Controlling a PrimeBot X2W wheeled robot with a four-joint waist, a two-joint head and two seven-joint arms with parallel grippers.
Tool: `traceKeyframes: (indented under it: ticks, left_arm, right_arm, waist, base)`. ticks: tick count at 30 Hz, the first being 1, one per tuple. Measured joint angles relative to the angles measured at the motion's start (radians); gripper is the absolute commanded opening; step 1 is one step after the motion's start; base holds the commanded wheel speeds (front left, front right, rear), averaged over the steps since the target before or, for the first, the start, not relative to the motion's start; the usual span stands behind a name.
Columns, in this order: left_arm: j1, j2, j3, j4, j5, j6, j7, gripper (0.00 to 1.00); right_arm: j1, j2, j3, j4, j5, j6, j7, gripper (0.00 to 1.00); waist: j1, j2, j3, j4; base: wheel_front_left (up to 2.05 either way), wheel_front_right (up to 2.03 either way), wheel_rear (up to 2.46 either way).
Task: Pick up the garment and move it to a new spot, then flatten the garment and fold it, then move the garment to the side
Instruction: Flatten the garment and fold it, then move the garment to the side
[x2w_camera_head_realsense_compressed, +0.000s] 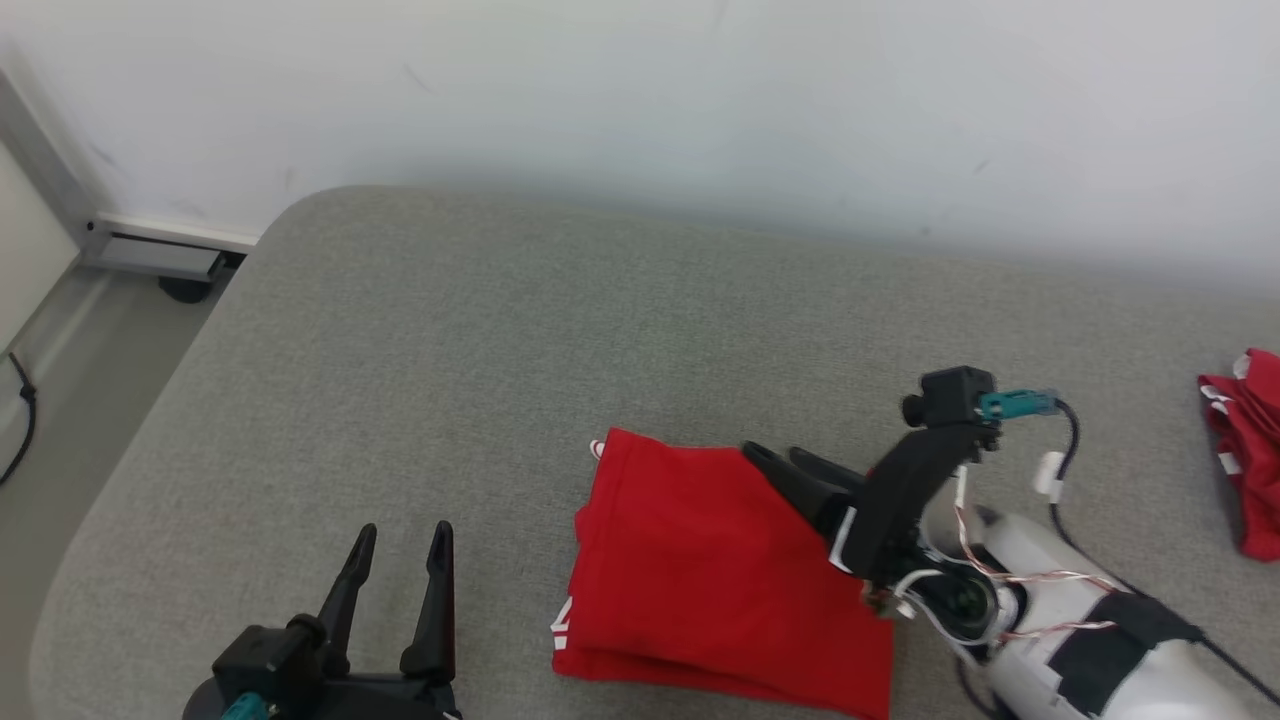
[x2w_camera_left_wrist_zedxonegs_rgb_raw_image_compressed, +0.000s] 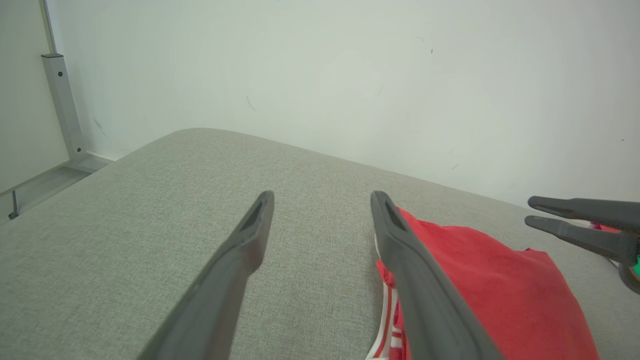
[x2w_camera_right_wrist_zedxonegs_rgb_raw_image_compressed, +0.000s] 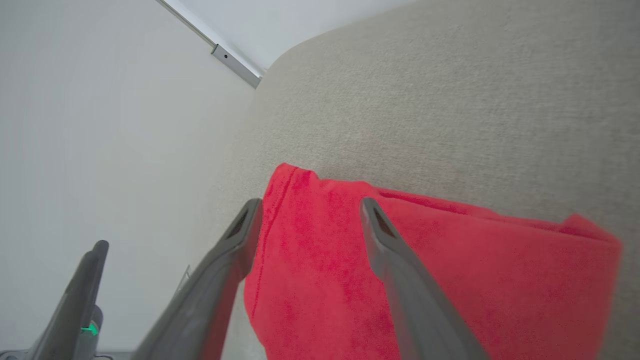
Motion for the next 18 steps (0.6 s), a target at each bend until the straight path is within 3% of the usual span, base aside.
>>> traceKeyframes:
  ticks: [2,3,6,18]
  left_arm:
    - [0.003,0.001,0.002,-0.001,0.0,0.0,0.0,1.0]
    - [0.018,0.003,0.01,-0.006,0.0,0.0,0.0,1.0]
    - [0.033,0.008,0.012,-0.01,0.001,0.001,0.0,1.0]
    - [0.058,0.027,0.011,-0.045,0.028,0.012,0.0,1.0]
  right_arm:
    - [0.002,-0.026,0.012,0.0,-0.029,0.0,-0.005,1.0]
    - [0.01,-0.073,0.022,0.0,-0.067,0.0,-0.017,1.0]
    - [0.029,-0.101,0.018,-0.009,-0.076,0.0,-0.036,1.0]
    - [0.113,-0.172,0.081,-0.022,-0.174,-0.046,-0.066,1.0]
  waist:
    - [0.0,0.0,-0.003,-0.006]
    - [0.0,0.0,-0.008,-0.017]
    - [0.0,0.0,-0.014,-0.029]
    - [-0.0001,0.0,-0.029,-0.086]
  base:
    - [0.0,0.0,0.0]
    - [0.0,0.0,0.0]
    - [0.0,0.0,0.0]
    - [0.0,0.0,0.0]
